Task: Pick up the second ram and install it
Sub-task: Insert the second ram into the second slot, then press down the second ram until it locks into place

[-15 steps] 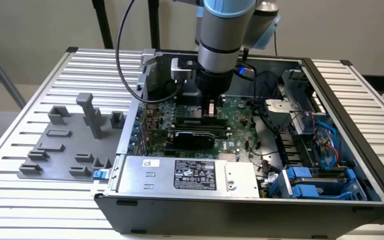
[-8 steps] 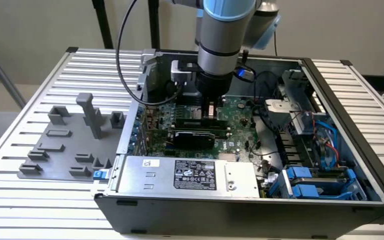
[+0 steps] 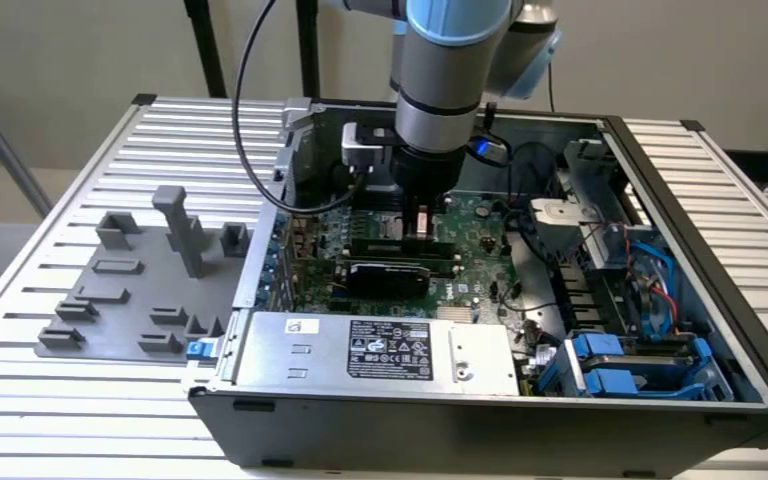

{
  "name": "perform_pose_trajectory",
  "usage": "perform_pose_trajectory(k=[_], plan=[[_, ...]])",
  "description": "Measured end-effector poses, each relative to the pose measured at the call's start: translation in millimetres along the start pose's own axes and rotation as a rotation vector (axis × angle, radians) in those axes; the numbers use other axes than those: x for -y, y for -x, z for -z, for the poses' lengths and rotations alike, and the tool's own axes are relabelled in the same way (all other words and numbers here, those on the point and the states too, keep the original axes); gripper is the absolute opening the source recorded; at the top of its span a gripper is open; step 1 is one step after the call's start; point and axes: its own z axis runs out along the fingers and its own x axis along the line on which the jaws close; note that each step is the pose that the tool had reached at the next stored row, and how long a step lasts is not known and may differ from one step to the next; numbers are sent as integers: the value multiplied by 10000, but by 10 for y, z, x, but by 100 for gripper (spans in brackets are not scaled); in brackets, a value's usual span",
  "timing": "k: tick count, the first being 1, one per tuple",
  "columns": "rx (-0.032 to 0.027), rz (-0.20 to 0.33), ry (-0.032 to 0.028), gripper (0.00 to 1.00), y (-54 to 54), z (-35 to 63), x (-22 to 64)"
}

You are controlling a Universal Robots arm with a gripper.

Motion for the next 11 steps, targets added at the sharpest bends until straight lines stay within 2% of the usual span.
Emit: perform_pose_trajectory(k=[11], plan=[[-1,-1,1,0,-2,-25,0]])
